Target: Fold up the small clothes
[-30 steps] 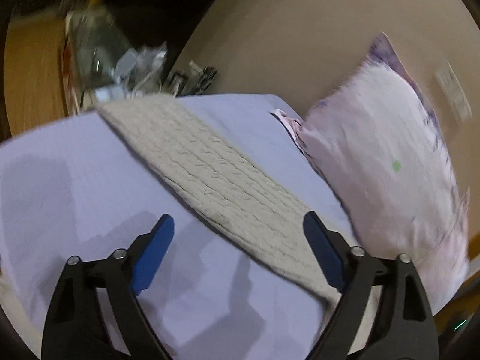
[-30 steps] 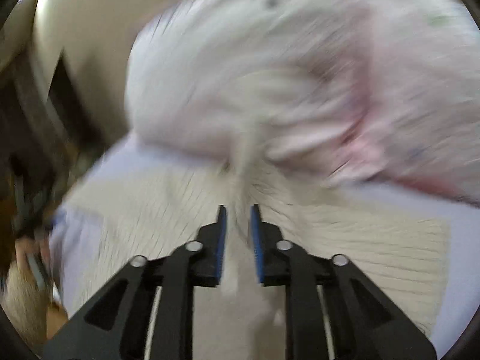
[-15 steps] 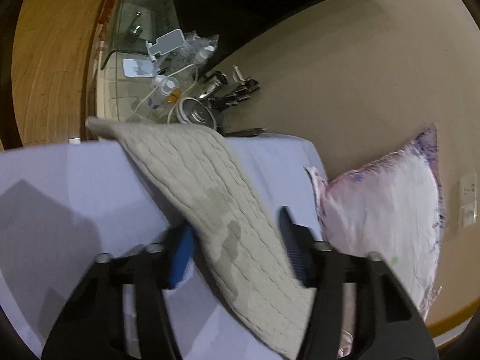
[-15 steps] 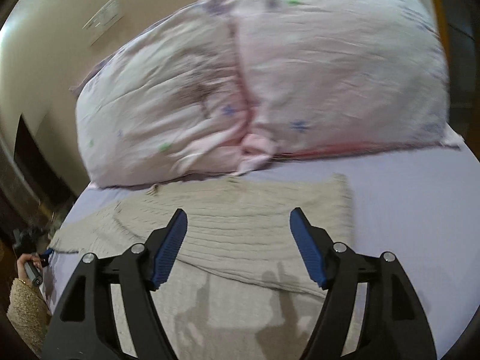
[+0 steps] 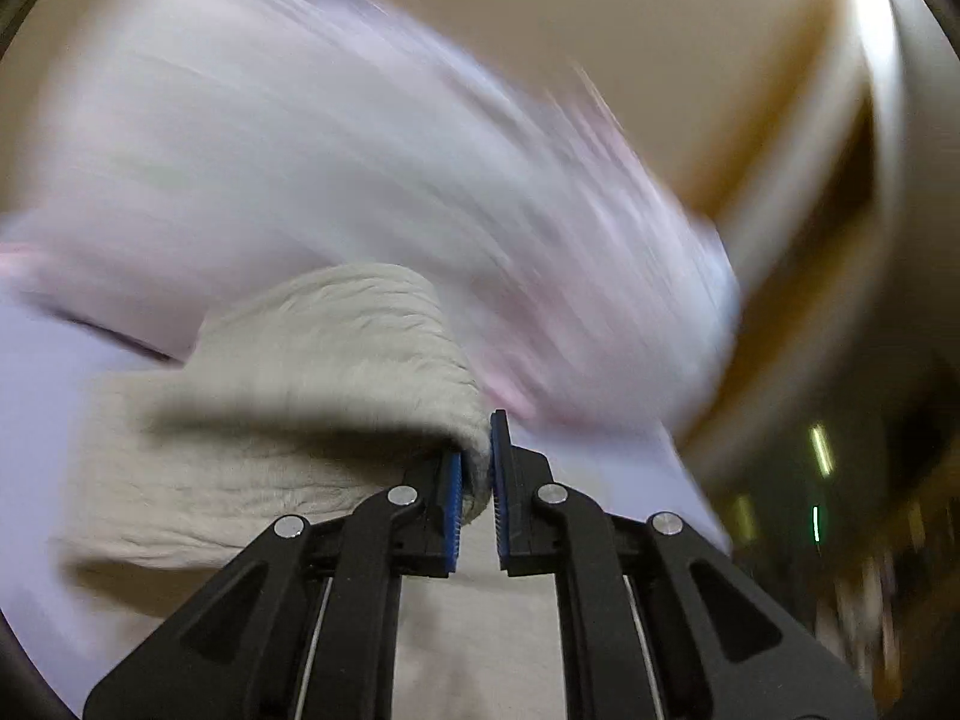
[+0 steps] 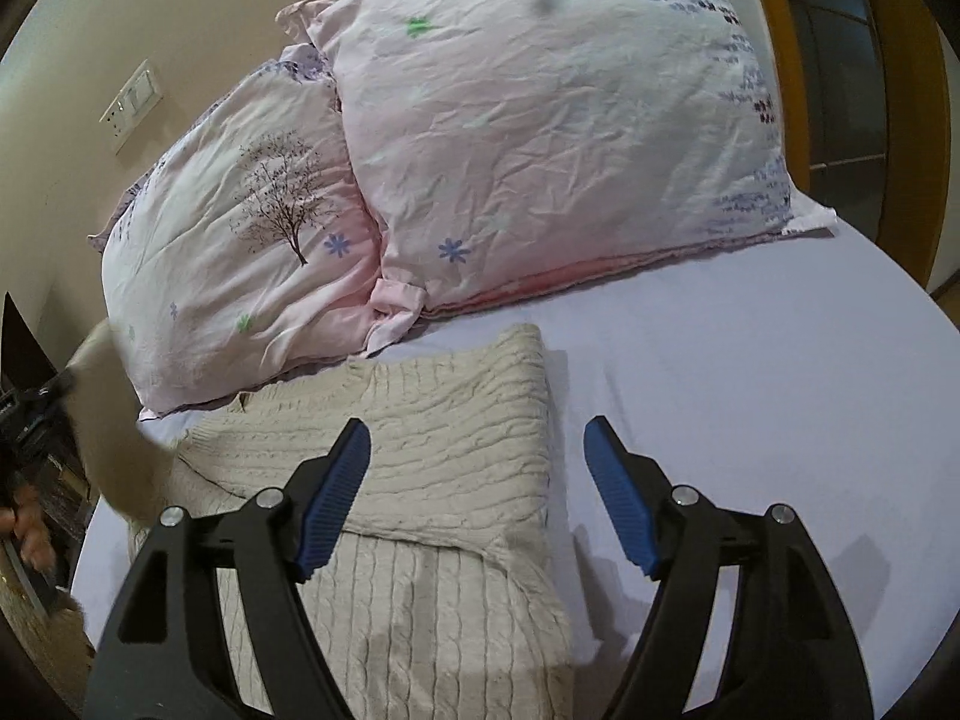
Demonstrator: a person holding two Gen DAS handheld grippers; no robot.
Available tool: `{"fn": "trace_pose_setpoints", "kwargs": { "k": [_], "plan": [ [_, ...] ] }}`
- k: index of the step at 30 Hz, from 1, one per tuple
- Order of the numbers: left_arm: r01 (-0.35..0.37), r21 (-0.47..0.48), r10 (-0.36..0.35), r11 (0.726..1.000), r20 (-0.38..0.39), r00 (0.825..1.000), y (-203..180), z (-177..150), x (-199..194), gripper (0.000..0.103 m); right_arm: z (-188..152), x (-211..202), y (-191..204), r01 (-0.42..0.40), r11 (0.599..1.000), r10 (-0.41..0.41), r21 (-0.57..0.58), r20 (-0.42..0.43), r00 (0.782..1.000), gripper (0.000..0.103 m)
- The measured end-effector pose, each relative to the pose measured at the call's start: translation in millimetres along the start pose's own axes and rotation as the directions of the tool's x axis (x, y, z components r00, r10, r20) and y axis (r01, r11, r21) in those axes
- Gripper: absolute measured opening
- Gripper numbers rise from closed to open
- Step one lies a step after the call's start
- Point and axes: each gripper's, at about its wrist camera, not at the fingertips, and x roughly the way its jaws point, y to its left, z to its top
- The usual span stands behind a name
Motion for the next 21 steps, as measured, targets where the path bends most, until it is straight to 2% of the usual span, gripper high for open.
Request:
{"fn": "trace_pose_setpoints", "kwargs": {
  "k": [1, 2, 4, 5, 7, 9, 10, 11, 12, 13, 14, 16, 19, 21],
  "plan": [
    [0.027, 0.041, -0.023, 0.999, -0.099, 0.995, -18.1, -10.2, 31.9, 0.008, -2.2, 0.5, -1.6, 0.003, 1.000, -0.003, 0.005, -0.005, 1.000, 0.074],
    [0.043, 0.074, -0.026, 0.996, -0.215, 0.976, -33.0, -25.5, 66.2, 0.008, -5.2, -1.5, -4.7, 0.005, 1.000, -0.005, 0.013, -0.016, 1.000, 0.074],
    [0.027, 0.081, -0.001, 0.996, -0.299, 0.954, -36.1, -44.1, 88.8, 0.008, -8.0, -13.7, -11.8, 0.004, 1.000, -0.004, 0.013, -0.017, 1.000, 0.074],
    [0.025, 0.068, -0.004, 0.997, -0.302, 0.953, -30.6, -49.5, 84.9, 0.008, -10.2, -25.7, -17.2, 0.008, 1.000, -0.008, 0.001, -0.005, 1.000, 0.075],
    [0.025, 0.053, -0.010, 0.998, -0.276, 0.961, -21.5, -53.8, 60.9, 0.008, -21.5, -49.0, -27.0, 0.004, 1.000, -0.004, -0.013, 0.010, 1.000, 0.081],
    [0.018, 0.060, -0.005, 0.998, -0.215, 0.977, -14.6, -55.3, 17.9, 0.009, -31.0, -64.2, -37.1, -0.050, 0.999, 0.050, -0.001, 0.002, 0.999, 0.082],
    [0.014, 0.062, -0.002, 0.998, -0.186, 0.982, -9.8, -59.5, -4.5, 0.017, -40.6, -74.9, -43.7, -0.104, 0.995, 0.104, 0.011, -0.011, 0.994, 0.082],
    [0.004, 0.068, 0.006, 0.998, -0.152, 0.988, -2.4, -67.7, -39.5, 0.032, -51.7, -86.1, -50.2, -0.170, 0.985, 0.171, 0.029, -0.021, 0.985, 0.082],
    [-0.004, 0.069, 0.013, 0.998, -0.134, 0.991, 5.3, -67.0, -59.8, 0.041, -63.0, -96.5, -55.2, -0.226, 0.973, 0.227, 0.043, -0.032, 0.973, 0.082],
    [-0.020, 0.074, 0.029, 0.997, -0.110, 0.994, 9.1, -74.5, -84.7, 0.062, -76.6, -107.8, -59.9, -0.277, 0.959, 0.280, 0.056, -0.047, 0.959, 0.082],
    [-0.046, 0.075, 0.053, 0.996, -0.082, 0.995, 14.0, -84.4, -107.1, 0.075, -88.5, -117.6, -61.8, -0.306, 0.950, 0.310, 0.061, -0.060, 0.949, 0.082],
    [-0.099, 0.052, 0.101, 0.994, -0.034, 0.994, 25.7, -108.8, -150.3, 0.081, -107.6, -132.6, -64.3, -0.331, 0.942, 0.335, 0.053, -0.087, 0.938, 0.082],
    [-0.146, -0.051, 0.146, 0.988, 0.002, 0.989, 50.2, -145.7, -200.8, 0.081, -124.8, -155.4, -56.6, -0.249, 0.968, 0.249, 0.001, -0.065, 0.966, 0.082],
    [-0.151, -0.120, 0.158, 0.981, 0.051, 0.986, 61.5, -161.2, -221.9, 0.081, -113.7, -151.8, -47.0, -0.267, 0.963, 0.268, 0.011, -0.049, 0.962, 0.081]
  ]
}}
